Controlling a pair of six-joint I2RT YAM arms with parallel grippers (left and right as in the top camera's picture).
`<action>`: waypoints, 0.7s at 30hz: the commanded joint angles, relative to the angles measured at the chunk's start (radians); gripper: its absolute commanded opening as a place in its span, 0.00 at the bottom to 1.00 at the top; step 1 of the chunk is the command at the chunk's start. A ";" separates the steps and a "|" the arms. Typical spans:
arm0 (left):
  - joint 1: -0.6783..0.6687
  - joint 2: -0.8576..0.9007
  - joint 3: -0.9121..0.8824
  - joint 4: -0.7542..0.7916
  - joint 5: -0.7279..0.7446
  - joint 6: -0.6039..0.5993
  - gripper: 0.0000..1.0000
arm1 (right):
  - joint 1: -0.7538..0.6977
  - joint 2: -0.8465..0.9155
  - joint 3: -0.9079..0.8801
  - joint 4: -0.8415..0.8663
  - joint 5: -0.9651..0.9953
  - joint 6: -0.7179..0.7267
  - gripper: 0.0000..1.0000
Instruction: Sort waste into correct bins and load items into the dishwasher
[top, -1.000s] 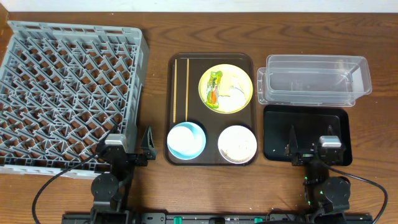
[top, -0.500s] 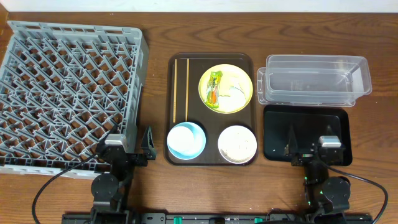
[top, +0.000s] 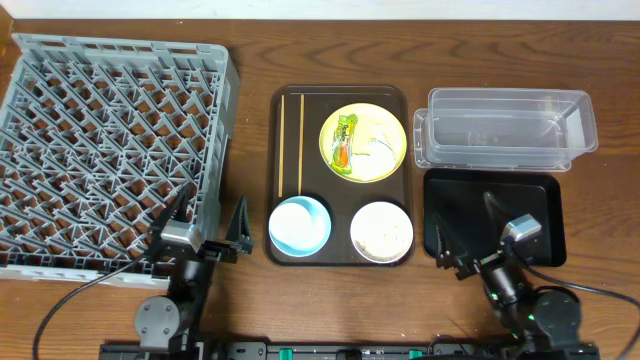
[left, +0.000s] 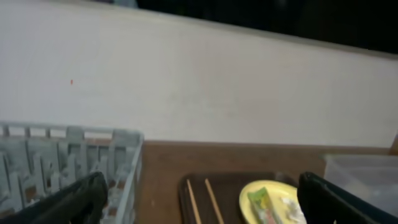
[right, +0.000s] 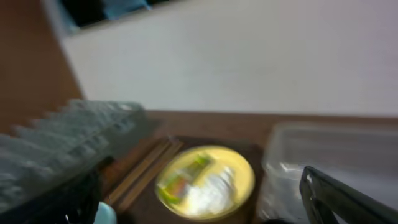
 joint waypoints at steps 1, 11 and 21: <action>0.002 0.150 0.220 -0.094 0.038 -0.009 0.97 | -0.012 0.189 0.249 -0.105 -0.142 0.024 0.99; 0.002 0.761 0.933 -0.770 0.249 -0.009 0.97 | 0.042 0.994 1.034 -0.693 -0.376 -0.062 0.99; 0.002 0.941 1.057 -0.983 0.245 -0.009 0.97 | 0.225 1.437 1.195 -0.644 -0.146 -0.033 0.99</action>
